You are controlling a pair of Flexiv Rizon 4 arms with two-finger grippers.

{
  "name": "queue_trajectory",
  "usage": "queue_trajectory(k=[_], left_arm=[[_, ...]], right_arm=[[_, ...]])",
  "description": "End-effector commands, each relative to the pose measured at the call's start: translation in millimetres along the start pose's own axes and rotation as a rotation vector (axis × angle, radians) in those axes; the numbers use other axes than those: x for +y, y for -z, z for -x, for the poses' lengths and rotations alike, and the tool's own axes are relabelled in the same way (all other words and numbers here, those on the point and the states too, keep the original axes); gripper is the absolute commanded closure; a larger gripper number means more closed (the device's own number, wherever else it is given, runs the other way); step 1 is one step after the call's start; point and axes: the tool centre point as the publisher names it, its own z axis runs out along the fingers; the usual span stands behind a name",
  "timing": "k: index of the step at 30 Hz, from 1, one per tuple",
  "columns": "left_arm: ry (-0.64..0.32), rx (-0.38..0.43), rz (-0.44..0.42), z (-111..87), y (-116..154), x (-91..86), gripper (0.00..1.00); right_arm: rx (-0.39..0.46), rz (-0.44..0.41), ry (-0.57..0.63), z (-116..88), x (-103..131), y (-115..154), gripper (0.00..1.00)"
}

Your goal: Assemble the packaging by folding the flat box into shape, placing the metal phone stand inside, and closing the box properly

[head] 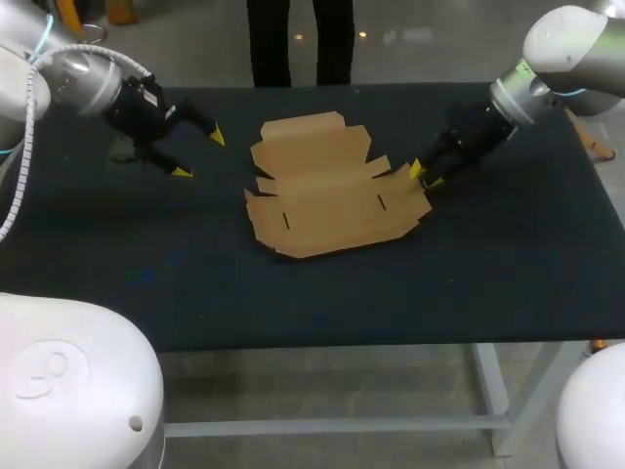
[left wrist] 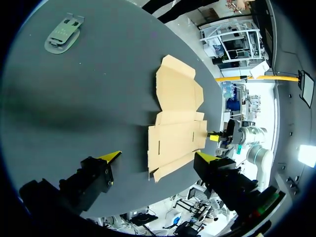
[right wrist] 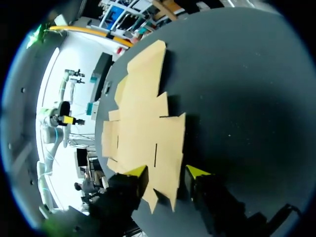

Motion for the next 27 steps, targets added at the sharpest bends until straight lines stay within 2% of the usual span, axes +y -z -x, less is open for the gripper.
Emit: queue_trajectory(k=[1, 8, 10, 11, 12, 16, 25, 27], left_arm=[[0.000, -0.006, 0.001, -1.7, 1, 0.6, 0.00], [0.003, -0.011, -0.004, -3.1, 1, 2.0, 0.00], [0.003, -0.011, -0.004, -3.8, 0, 2.3, 0.00], [0.003, -0.011, -0.003, -4.0, 0, 2.4, 0.00], [0.003, -0.012, -0.003, -4.1, 0, 2.5, 0.00], [0.006, -0.010, -0.005, -3.3, 1, 3.3, 0.00], [0.005, -0.004, -0.001, -0.7, 1, 4.6, 0.00], [0.003, -0.003, 0.000, 0.0, 2, 5.0, 0.00]], right_arm=[[0.023, -0.211, 0.000, 16, 21, -15, 0.49], [0.023, -0.262, -0.002, 21, 25, -24, 0.54], [0.024, -0.264, 0.003, 19, 27, -24, 0.58], [0.027, -0.262, 0.006, 19, 28, -24, 0.68], [0.034, -0.255, 0.007, 18, 28, -24, 1.00], [0.051, -0.233, 0.004, 13, 20, -25, 1.00], [0.099, -0.120, -0.058, 2, -8, -26, 1.00], [0.084, -0.086, -0.078, -1, -12, -27, 1.00]])
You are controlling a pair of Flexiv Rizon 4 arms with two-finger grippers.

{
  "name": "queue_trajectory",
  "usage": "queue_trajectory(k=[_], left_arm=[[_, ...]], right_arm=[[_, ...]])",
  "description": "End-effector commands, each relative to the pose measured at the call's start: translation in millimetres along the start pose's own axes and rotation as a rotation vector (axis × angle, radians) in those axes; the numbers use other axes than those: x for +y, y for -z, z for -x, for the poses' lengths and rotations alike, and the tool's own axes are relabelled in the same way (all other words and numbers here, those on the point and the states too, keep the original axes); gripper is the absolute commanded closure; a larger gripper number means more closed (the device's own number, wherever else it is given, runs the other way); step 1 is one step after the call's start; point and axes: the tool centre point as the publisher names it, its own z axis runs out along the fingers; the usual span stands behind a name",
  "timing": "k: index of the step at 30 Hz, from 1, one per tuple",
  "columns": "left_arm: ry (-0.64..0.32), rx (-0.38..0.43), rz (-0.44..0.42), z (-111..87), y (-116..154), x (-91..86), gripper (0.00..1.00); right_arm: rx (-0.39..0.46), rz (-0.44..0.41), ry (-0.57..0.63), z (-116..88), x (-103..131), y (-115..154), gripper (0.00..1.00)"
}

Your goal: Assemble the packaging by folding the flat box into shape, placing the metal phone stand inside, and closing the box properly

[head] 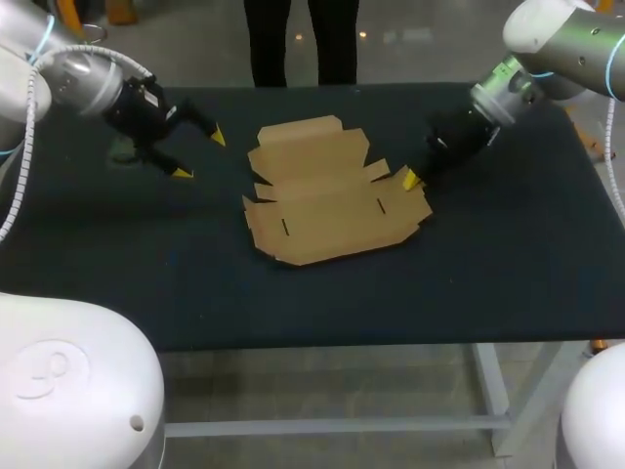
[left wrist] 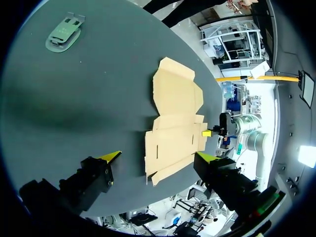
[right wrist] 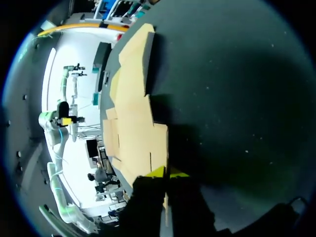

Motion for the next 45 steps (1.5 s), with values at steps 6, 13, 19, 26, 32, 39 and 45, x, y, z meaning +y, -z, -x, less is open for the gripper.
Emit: queue_trajectory(k=[6, 13, 19, 26, 32, 39, 45], left_arm=[[-0.003, 0.001, 0.006, 3.8, 2, 2.6, 0.00], [0.002, 0.002, 0.011, 8.6, 3, 2.7, 0.00], [0.003, 0.003, 0.014, 10.8, 4, 2.8, 0.00], [0.001, 0.002, 0.025, 12.1, 3, 2.0, 0.00], [-0.002, 0.001, 0.029, 12.5, 3, 2.5, 0.00], [-0.009, -0.001, 0.035, 10.4, 0, 5.9, 0.00], [-0.012, -0.003, 0.036, 8.5, -1, 9.6, 0.00]], right_arm=[[-0.011, 0.152, -0.046, -13, -24, -11, 1.00], [-0.004, 0.166, -0.047, -26, -33, -22, 1.00], [-0.022, 0.224, -0.073, -31, -44, -28, 1.00], [0.025, 0.253, -0.106, -30, -55, -38, 1.00], [0.060, 0.246, -0.108, -32, -66, -43, 1.00], [0.096, 0.216, -0.079, -36, -74, -45, 1.00], [0.110, 0.202, -0.062, -38, -78, -45, 1.00]])
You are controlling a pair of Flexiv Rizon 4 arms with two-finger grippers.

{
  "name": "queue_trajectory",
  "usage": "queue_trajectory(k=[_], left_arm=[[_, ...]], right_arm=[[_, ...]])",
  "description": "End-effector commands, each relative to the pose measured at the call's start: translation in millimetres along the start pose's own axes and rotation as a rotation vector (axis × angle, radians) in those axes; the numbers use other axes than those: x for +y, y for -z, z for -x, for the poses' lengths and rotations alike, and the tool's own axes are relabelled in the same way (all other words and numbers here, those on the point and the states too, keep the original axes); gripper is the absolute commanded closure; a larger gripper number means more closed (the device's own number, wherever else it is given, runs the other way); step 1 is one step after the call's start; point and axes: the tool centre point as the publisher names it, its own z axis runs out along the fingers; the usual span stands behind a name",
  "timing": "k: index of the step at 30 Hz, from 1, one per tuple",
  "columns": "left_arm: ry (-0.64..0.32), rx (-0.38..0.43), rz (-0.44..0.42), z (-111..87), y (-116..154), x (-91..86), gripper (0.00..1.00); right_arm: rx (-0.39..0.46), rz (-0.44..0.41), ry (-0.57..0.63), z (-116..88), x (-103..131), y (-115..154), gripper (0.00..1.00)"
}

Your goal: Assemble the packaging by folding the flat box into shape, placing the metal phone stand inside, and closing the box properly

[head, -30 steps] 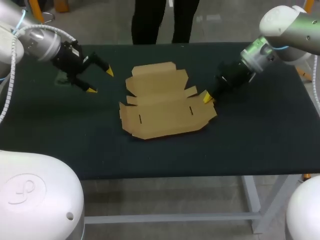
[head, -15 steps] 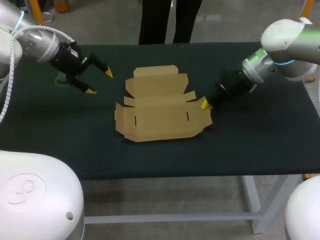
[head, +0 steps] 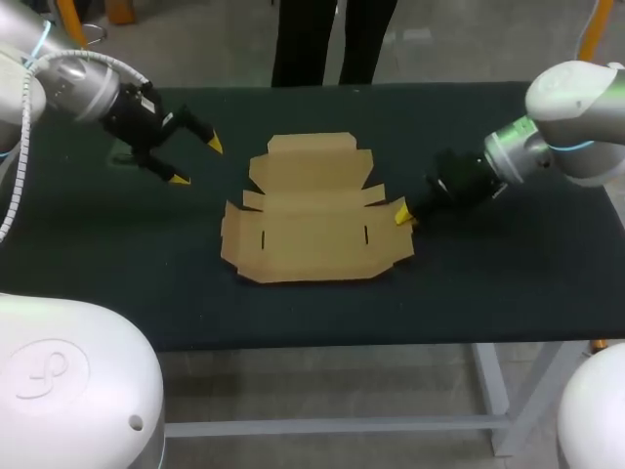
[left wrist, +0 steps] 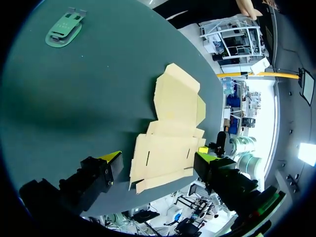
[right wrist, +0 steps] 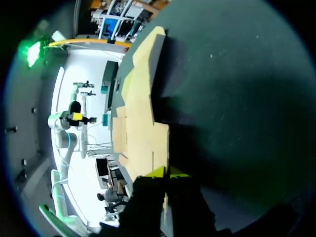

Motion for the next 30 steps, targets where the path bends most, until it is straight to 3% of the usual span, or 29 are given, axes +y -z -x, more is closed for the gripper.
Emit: queue_trajectory(k=[1, 18, 20, 21, 22, 23, 30], left_arm=[[0.000, -0.006, 0.001, -1.9, 0, 1.8, 0.00], [0.003, -0.011, -0.005, -3.8, 0, 7.4, 0.00], [0.002, -0.012, -0.004, -3.9, 0, 7.5, 0.00], [0.003, -0.012, -0.004, -4.0, -1, 7.5, 0.00], [0.003, -0.013, -0.004, -4.3, -1, 7.3, 0.00], [0.003, -0.013, -0.004, -4.5, -1, 7.1, 0.00], [0.002, -0.018, -0.004, -7.5, -1, 3.7, 0.00]], right_arm=[[0.013, -0.017, 0.007, 1, -1, 1, 1.00], [0.038, -0.035, -0.010, 6, -12, -4, 1.00], [0.040, -0.031, -0.013, 6, -14, -3, 0.58], [0.041, -0.028, -0.015, 5, -14, -2, 0.28], [0.043, -0.026, -0.016, 5, -15, 0, 0.06], [0.044, -0.023, -0.016, 4, -15, 1, 0.00], [0.026, -0.004, 0.009, -6, -15, 28, 0.00]])
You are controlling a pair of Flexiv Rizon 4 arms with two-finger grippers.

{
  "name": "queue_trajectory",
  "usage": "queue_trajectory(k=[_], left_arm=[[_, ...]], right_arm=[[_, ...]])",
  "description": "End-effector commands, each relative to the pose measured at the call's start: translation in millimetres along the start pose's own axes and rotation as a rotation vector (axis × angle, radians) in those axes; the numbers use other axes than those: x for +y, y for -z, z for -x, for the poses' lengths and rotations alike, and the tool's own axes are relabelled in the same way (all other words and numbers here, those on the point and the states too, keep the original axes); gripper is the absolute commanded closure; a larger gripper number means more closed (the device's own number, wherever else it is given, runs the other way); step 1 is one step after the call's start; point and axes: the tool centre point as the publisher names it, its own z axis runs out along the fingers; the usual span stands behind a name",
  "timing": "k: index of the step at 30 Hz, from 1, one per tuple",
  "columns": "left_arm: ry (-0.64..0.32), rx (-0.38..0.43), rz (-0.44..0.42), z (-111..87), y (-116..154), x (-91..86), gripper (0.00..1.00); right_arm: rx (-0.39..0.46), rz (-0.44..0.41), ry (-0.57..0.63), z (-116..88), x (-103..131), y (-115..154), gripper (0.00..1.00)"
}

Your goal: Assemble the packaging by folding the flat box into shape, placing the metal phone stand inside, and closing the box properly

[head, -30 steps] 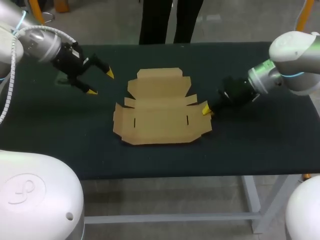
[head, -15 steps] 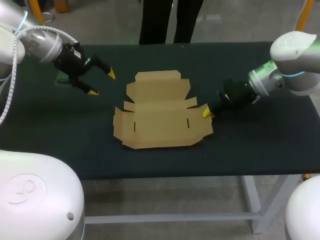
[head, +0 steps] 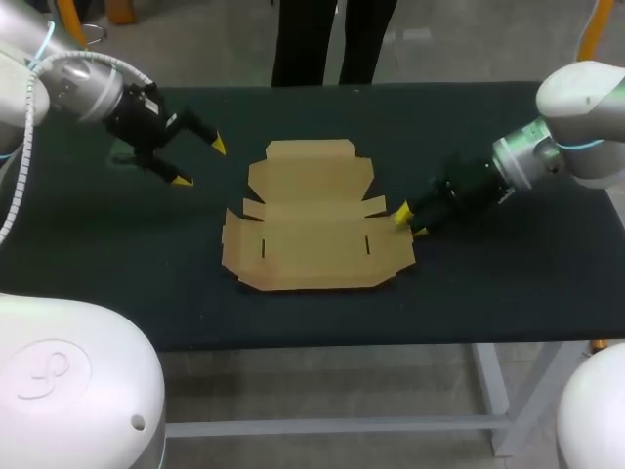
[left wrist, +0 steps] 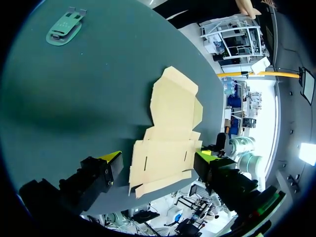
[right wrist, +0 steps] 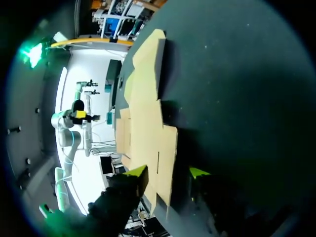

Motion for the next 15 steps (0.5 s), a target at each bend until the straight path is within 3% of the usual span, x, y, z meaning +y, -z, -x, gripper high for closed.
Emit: queue_trajectory(k=[1, 7, 13, 15], left_arm=[[0.000, -0.009, 0.003, -3.6, 0, -2.4, 0.00], [-0.021, -0.011, 0.000, -7.1, -1, -8.5, 0.00], [-0.073, -0.021, -0.011, -5.8, -4, -13.5, 0.00], [-0.085, -0.021, -0.014, -5.5, -4, -13.9, 0.00]], right_arm=[[-0.019, 0.010, 0.019, -10, -3, 24, 0.00], [-0.098, 0.009, 0.099, -17, 13, 55, 0.02], [-0.225, 0.100, 0.228, -22, 34, 89, 0.14], [-0.240, 0.111, 0.273, -24, 40, 98, 0.22]])
